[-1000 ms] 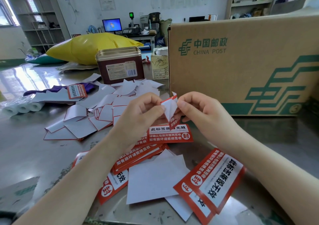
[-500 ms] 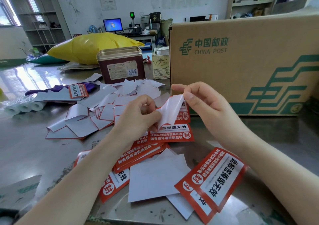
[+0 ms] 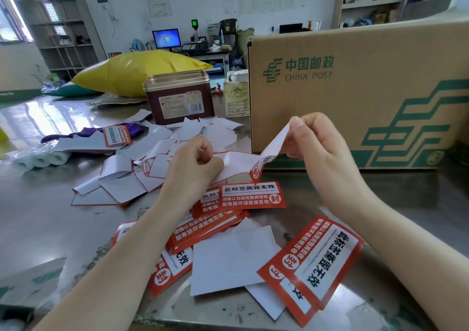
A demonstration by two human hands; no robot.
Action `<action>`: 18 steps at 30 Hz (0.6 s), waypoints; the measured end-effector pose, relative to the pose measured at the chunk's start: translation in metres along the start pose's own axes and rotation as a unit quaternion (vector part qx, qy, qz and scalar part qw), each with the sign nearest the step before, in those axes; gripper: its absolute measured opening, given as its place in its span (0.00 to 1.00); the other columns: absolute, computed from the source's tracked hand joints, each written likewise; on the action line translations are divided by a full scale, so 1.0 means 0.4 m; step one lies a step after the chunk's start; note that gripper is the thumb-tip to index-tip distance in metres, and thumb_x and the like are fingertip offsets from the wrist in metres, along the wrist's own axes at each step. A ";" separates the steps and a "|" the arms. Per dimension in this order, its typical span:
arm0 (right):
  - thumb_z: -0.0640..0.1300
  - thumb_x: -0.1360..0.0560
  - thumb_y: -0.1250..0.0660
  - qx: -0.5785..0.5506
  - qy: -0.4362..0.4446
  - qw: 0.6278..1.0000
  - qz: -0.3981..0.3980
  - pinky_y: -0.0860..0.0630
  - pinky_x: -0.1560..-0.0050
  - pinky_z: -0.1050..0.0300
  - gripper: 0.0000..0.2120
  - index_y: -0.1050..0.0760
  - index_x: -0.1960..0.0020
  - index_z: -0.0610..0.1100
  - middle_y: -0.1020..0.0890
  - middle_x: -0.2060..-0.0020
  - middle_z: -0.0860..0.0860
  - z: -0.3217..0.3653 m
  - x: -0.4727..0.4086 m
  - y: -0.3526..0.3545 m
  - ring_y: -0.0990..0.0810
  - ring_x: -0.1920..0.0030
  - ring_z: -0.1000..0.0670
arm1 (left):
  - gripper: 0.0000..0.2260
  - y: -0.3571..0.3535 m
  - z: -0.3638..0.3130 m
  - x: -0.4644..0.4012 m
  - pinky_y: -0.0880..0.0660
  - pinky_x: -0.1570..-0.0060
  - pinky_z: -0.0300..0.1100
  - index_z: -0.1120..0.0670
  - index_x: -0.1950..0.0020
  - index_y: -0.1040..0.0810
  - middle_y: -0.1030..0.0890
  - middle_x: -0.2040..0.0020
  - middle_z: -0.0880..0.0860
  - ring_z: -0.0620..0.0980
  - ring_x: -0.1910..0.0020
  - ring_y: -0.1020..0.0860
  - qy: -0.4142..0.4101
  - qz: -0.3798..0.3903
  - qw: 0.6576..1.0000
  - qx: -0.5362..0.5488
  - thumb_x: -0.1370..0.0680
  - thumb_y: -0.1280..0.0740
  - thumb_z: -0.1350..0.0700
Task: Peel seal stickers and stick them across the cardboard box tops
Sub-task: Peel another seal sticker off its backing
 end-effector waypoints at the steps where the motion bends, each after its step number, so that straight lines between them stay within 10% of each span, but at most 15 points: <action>1: 0.50 0.21 0.45 0.005 -0.002 1.000 -0.005 0.23 0.53 0.61 0.15 0.28 0.52 0.39 0.18 0.60 0.50 -0.001 0.000 0.003 0.19 0.58 0.57 | 0.03 0.008 0.004 -0.003 0.27 0.62 0.45 0.53 0.58 0.28 0.19 0.58 0.53 0.51 0.59 0.22 -0.002 -0.014 1.000 0.000 0.25 0.35 0.57; 9: 0.52 0.20 0.47 0.033 -0.010 0.999 -0.010 0.22 0.53 0.59 0.19 0.26 0.55 0.39 0.18 0.59 0.48 -0.005 -0.001 0.013 0.19 0.57 0.57 | 0.05 0.062 0.037 -0.019 0.31 0.60 0.42 0.51 0.58 0.28 0.21 0.55 0.54 0.51 0.57 0.24 0.012 -0.096 0.995 0.006 0.26 0.34 0.61; 18: 0.53 0.22 0.46 0.041 -0.013 0.999 0.007 0.23 0.59 0.68 0.14 0.25 0.52 0.47 0.18 0.58 0.53 -0.009 -0.001 0.008 0.20 0.58 0.61 | 0.11 0.050 0.062 -0.024 0.33 0.42 0.50 0.49 0.43 0.21 0.27 0.38 0.58 0.58 0.38 0.30 0.029 -0.068 0.969 -0.238 0.25 0.33 0.52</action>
Point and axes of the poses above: each hand's wrist, its own x-axis away from the middle knuckle, its own y-axis out of the back of the hand, z = x × y, the point moved 8 cm from there along -x, towards the middle knuckle
